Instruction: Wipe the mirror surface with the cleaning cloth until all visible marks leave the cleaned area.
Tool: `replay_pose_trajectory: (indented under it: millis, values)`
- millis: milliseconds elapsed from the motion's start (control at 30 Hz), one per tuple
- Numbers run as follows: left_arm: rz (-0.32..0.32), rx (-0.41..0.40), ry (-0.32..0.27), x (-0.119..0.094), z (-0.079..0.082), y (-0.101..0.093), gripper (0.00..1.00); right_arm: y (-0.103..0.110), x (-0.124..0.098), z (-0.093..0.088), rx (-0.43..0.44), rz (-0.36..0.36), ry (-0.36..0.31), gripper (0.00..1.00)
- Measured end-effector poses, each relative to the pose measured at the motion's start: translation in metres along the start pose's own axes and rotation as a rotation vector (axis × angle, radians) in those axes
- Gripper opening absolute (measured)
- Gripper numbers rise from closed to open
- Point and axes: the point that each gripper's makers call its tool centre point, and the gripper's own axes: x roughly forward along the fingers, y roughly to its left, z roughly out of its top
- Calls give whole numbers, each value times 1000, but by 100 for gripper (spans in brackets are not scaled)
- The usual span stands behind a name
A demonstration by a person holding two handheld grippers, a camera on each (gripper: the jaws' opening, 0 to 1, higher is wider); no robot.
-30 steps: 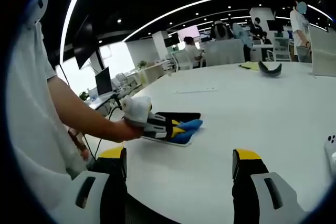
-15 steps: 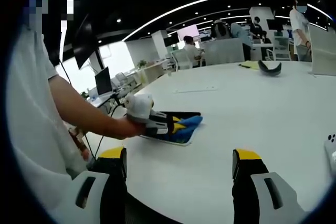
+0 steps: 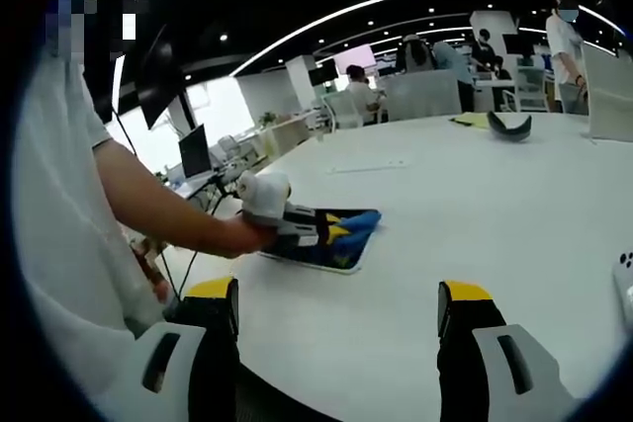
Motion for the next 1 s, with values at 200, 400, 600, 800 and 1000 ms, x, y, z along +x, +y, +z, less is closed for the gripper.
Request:
replay_pose_trajectory:
  millis: [200,400,600,800,1000]
  values:
    - [9,0,1,2,0,7,6,-2,0,-1,4,-5,2,82]
    - [13,1,0,2,1,10,6,-2,2,-2,5,-1,8,82]
    - [16,1,-1,3,1,13,6,-3,5,-2,3,2,13,82]
    - [19,2,-1,3,1,16,6,0,6,0,-3,9,14,82]
    - [19,4,0,5,1,19,6,-1,7,4,-4,6,5,82]
